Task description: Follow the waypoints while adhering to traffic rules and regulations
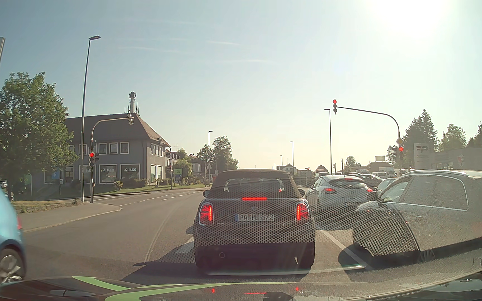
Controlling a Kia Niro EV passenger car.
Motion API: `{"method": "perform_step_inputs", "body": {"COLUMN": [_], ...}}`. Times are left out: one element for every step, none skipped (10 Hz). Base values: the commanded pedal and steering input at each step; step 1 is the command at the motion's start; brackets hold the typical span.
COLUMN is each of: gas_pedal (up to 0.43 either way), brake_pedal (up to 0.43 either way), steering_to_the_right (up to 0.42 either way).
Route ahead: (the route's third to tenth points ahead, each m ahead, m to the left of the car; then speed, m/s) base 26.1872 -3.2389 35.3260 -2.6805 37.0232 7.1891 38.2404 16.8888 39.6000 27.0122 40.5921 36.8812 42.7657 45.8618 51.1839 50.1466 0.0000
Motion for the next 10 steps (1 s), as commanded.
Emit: {"method": "perform_step_inputs", "body": {"gas_pedal": [0.0,0.0,0.0,0.0,0.0,0.0,0.0,0.0,0.0,0.0], "brake_pedal": [0.293,0.299,0.293,0.299,0.293,0.299,0.299,0.293,0.299,0.299], "steering_to_the_right": [-0.005,-0.005,-0.005,-0.005,-0.005,-0.005,-0.005,-0.005,-0.005,-0.005]}}
